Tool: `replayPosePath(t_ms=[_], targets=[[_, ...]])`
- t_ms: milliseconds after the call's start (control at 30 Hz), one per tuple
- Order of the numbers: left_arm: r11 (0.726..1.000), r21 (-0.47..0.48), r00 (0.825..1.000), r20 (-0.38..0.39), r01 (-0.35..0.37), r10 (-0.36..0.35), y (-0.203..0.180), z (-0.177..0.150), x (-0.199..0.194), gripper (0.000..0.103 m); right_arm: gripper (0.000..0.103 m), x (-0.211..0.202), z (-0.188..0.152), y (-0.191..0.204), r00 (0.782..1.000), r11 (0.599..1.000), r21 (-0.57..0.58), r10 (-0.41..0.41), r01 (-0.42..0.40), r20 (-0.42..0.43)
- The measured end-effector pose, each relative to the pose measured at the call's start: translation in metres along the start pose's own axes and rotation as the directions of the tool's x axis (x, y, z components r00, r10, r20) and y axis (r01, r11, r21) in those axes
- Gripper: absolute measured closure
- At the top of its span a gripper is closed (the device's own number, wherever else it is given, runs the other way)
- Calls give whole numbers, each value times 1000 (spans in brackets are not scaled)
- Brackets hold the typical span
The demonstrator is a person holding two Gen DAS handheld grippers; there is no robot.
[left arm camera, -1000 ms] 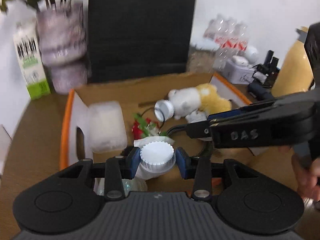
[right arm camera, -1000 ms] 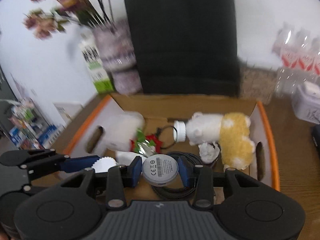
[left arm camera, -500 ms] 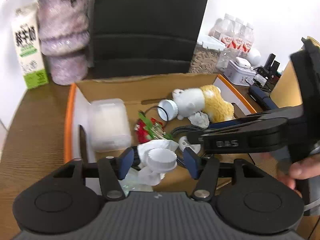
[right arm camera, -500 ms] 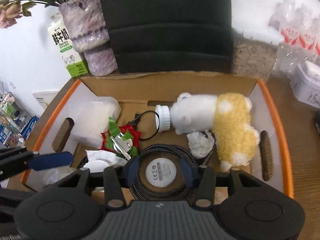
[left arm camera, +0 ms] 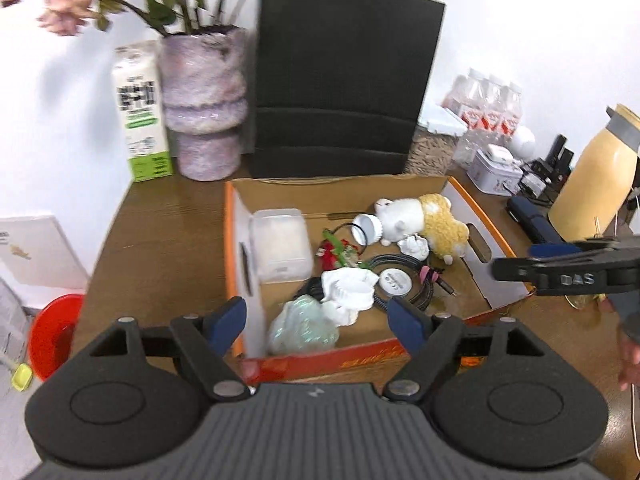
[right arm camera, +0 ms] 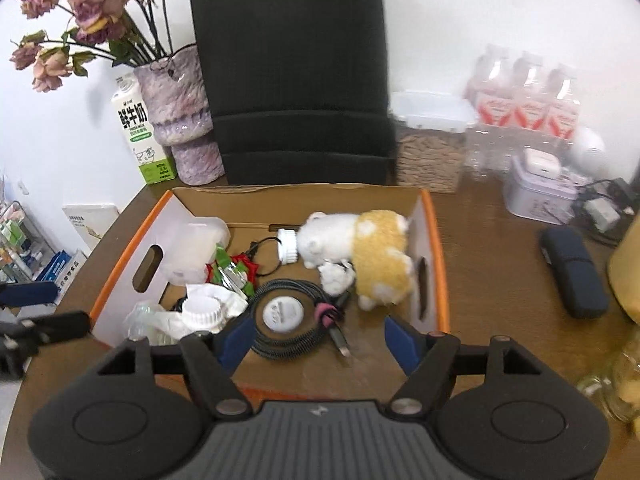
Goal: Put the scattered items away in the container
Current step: 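Open left tool to drop the cap while right tool releases the device into the box, then withdraw both tools from the box toward the purple cloth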
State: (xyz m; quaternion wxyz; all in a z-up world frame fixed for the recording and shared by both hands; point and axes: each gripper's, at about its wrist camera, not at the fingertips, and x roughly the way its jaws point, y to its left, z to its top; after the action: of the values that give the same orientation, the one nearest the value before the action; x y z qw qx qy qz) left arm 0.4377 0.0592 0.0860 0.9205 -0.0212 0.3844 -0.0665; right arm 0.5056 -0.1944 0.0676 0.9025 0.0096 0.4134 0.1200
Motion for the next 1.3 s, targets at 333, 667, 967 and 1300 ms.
replayPosePath(t_ms=[333,667,967,1300], targets=[[993,-111,998,41,-33,38,17,-4,-58,19,28,-70,-18,-3,997,1000,6,-17,17,74],[994,-39,976,193,-99,104,0,-72,-113,8,20,-134,-76,28,972,996,-94,20,2,235],[986,-136,933,330,-101,141,-8,-157,-146,0,15,-165,-166,54,931,991,-134,63,-16,358],[975,-208,972,199,-85,127,-11,-263,-140,0,14,-171,-273,66,951,993,-118,16,22,309]])
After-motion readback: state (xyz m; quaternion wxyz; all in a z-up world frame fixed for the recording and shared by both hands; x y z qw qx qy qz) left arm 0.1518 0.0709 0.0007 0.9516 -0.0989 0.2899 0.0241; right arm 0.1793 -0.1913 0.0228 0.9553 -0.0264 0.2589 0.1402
